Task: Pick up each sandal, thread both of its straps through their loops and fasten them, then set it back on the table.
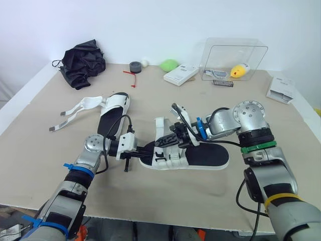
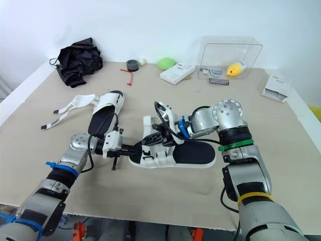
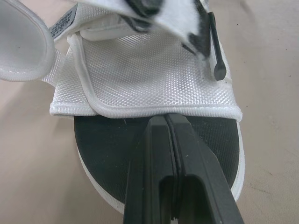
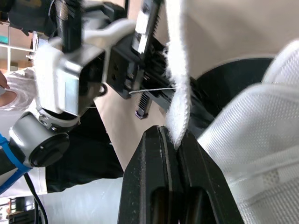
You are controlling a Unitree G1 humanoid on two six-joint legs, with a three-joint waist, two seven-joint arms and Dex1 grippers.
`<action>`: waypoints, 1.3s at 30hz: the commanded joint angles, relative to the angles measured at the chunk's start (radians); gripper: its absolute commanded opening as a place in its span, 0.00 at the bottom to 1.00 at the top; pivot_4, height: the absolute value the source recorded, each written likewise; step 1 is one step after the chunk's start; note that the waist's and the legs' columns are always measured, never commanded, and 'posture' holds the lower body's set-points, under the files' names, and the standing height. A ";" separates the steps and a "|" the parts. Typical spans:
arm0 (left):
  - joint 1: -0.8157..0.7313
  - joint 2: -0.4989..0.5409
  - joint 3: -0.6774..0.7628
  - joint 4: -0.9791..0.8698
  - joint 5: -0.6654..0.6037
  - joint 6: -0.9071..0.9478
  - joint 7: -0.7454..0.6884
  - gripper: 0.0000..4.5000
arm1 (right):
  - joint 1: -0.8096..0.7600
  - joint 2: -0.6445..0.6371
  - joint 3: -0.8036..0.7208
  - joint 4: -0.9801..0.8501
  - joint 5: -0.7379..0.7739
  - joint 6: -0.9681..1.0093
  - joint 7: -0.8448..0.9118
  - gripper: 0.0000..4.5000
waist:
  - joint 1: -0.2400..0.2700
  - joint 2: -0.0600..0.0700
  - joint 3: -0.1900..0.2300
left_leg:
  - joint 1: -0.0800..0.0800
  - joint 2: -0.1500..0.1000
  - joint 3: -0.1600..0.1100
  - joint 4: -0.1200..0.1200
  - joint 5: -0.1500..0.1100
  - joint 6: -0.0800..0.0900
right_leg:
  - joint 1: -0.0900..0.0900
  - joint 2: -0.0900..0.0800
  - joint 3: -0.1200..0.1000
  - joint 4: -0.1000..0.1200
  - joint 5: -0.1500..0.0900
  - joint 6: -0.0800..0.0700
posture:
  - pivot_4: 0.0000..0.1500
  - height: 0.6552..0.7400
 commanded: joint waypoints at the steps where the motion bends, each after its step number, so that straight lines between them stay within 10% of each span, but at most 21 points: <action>1: 0.082 0.011 -0.078 0.068 0.085 0.053 -0.019 0.00 | 0.018 0.000 0.014 -0.028 0.017 0.008 -0.020 0.01 | 0.000 0.000 0.000 | 0.000 0.000 0.000 0.000 0.000 0.000 | 0.000 0.000 0.000 0.000 0.000 0.000 | 1.00 1.00; 27: 0.090 0.009 -0.072 0.055 0.086 0.064 -0.011 0.00 | 0.100 -0.043 0.062 -0.094 0.029 0.008 -0.094 0.01 | 0.000 0.000 -0.003 | 0.000 0.000 -0.001 -0.001 -0.002 0.003 | 0.001 0.001 -0.001 -0.001 -0.001 0.000 | 1.00 1.00; 39: 0.095 0.013 -0.073 0.054 0.086 0.066 -0.015 0.00 | 0.164 -0.108 0.127 -0.524 -0.197 -0.026 0.213 0.01 | 0.002 0.000 -0.003 | 0.000 0.000 -0.002 -0.001 -0.002 0.003 | 0.001 0.000 -0.002 -0.001 -0.003 0.001 | 1.00 1.00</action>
